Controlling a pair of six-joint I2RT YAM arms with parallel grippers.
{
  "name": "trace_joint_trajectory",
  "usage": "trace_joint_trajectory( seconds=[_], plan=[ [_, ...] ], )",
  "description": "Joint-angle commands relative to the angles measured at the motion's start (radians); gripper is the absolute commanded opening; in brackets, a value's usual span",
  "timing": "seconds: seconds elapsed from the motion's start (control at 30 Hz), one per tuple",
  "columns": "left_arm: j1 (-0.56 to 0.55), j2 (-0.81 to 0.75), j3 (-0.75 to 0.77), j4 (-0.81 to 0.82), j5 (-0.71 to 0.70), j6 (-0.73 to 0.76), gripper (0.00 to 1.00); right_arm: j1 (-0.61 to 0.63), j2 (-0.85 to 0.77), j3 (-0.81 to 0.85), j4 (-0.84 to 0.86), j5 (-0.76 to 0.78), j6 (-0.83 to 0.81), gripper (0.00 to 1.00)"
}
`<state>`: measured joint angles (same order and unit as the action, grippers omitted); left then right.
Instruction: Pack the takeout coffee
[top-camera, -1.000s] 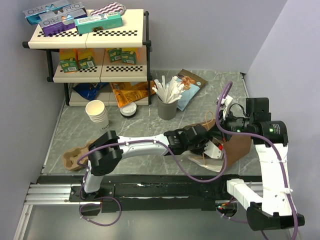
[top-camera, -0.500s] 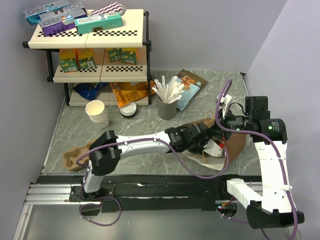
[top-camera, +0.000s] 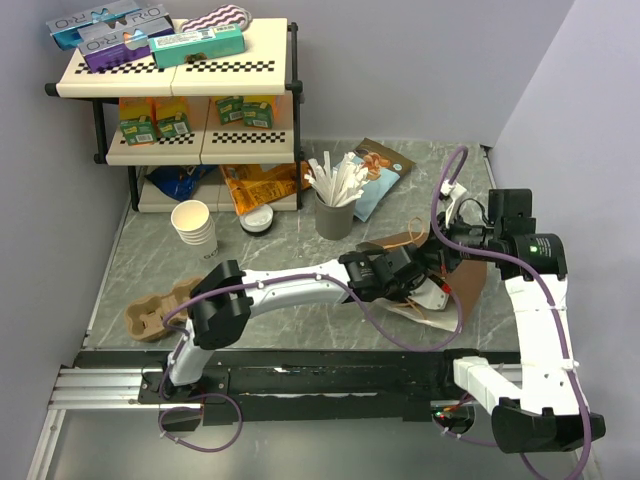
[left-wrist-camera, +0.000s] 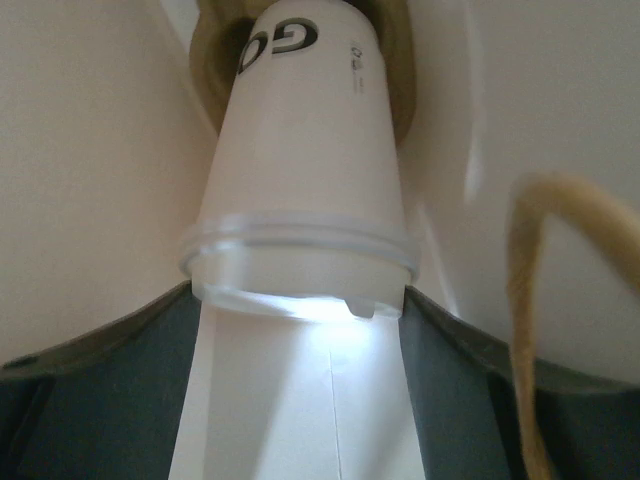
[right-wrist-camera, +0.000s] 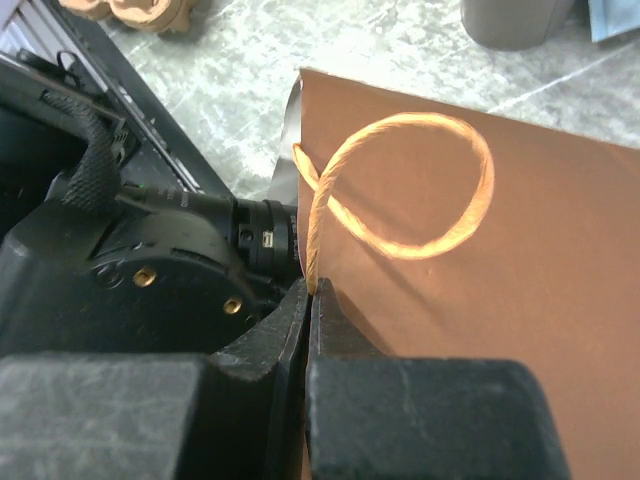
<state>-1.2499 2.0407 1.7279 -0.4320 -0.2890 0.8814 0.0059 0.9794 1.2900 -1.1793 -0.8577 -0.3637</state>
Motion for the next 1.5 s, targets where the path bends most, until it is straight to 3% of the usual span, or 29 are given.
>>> trace_joint_trajectory(
  seconds=[0.0,0.27,0.73,1.1,1.47],
  plan=[
    [-0.026,0.069,0.053,-0.028,-0.022,0.057,0.01,0.034,-0.012,-0.009,0.009,-0.198,0.118,0.00],
    [-0.029,0.059,0.081,-0.125,-0.073,0.022,0.01,0.032,-0.004,-0.012,0.067,-0.136,0.167,0.00],
    [-0.029,0.061,0.151,-0.200,-0.134,0.082,0.01,0.032,0.001,0.003,0.153,0.131,0.250,0.00],
    [-0.016,0.049,0.203,-0.313,-0.140,0.010,0.01,0.031,-0.005,-0.003,0.156,0.304,0.273,0.00],
    [-0.016,0.098,0.193,-0.220,-0.300,0.097,0.01,0.032,0.008,0.031,0.144,0.146,0.312,0.00]
  ],
)
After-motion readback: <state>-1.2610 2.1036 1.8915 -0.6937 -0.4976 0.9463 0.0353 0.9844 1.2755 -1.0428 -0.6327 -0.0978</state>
